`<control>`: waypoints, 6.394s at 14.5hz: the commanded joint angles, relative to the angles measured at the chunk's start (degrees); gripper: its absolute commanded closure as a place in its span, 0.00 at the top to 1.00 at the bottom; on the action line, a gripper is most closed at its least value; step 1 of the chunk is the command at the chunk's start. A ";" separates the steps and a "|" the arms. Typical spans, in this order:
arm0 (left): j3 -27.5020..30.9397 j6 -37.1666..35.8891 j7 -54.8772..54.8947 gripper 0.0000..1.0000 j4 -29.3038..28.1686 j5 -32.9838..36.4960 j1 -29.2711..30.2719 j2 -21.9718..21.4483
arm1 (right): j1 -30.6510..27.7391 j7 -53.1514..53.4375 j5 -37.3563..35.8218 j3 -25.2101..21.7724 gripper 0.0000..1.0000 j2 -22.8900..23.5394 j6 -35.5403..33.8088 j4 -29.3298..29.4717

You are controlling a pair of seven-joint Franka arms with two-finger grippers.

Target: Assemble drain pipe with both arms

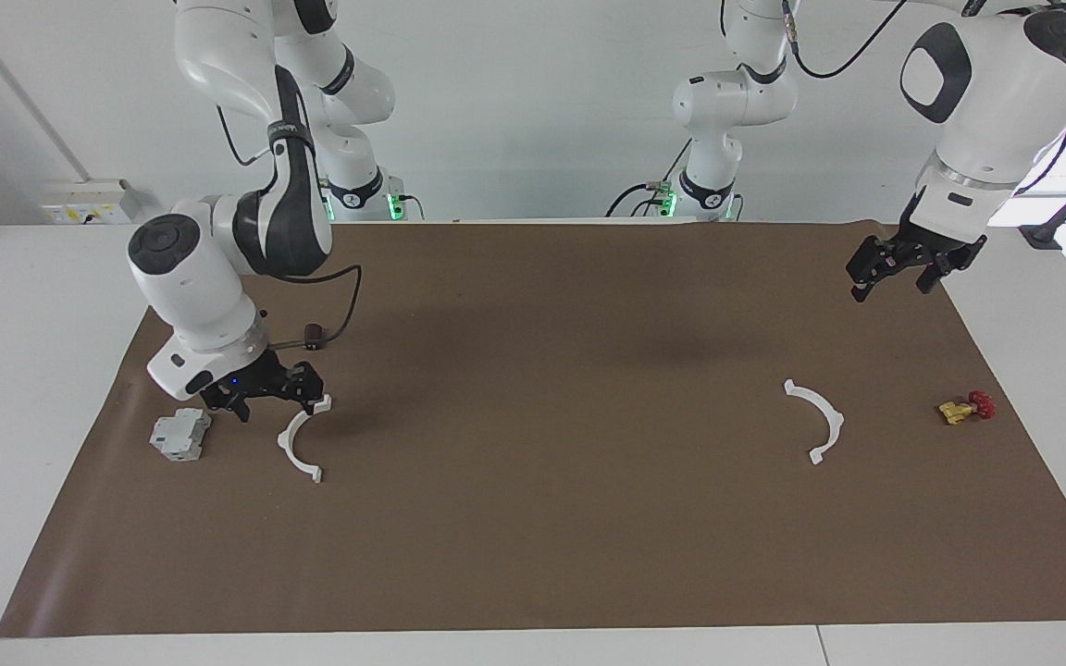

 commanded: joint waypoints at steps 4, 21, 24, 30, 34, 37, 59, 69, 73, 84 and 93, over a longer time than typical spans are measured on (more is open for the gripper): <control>0.24 13.69 4.55 1.00 -9.03 -0.66 1.41 2.59 | -2.48 -5.59 1.46 0.46 0.95 2.57 8.11 -5.65; 0.24 35.34 10.97 0.97 -18.18 -0.57 4.14 17.54 | -2.83 -8.23 1.46 0.46 0.52 3.27 14.03 -8.66; 0.24 37.00 10.71 0.54 -18.27 -0.57 3.79 17.89 | -3.71 -8.58 1.46 0.46 0.45 3.27 13.94 -9.10; 0.24 37.36 10.18 0.00 -18.36 -0.57 3.70 17.81 | -3.63 -8.58 1.72 0.46 0.00 3.18 13.15 -9.01; 0.32 37.18 9.57 0.00 -18.18 -0.57 3.70 17.54 | -2.66 -6.92 1.89 1.07 0.00 3.27 5.63 -3.77; 0.33 36.57 9.56 0.00 -18.01 -0.57 3.61 17.02 | 1.89 1.07 1.72 2.39 0.00 3.97 -5.36 5.46; 0.41 24.18 0.10 0.00 -11.85 0.39 -5.33 11.83 | 30.21 34.48 2.33 2.66 0.00 13.73 4.10 10.41; 0.41 25.14 -29.53 0.00 -8.95 6.46 -24.67 18.85 | 25.13 33.27 -0.74 2.04 1.00 6.20 -5.64 12.26; 0.41 29.18 -31.13 0.00 -9.13 8.21 -29.15 21.49 | 17.58 28.45 -0.74 2.13 1.00 -5.66 -21.09 11.99; 0.24 30.33 -32.53 0.00 -12.38 8.30 -32.16 21.06 | 3.93 10.32 -0.92 1.43 1.00 -23.70 -39.68 6.38; 0.06 30.51 -37.37 0.00 -13.70 8.30 -33.04 20.62 | 3.94 8.21 -0.83 -0.95 1.00 -22.31 -37.65 7.07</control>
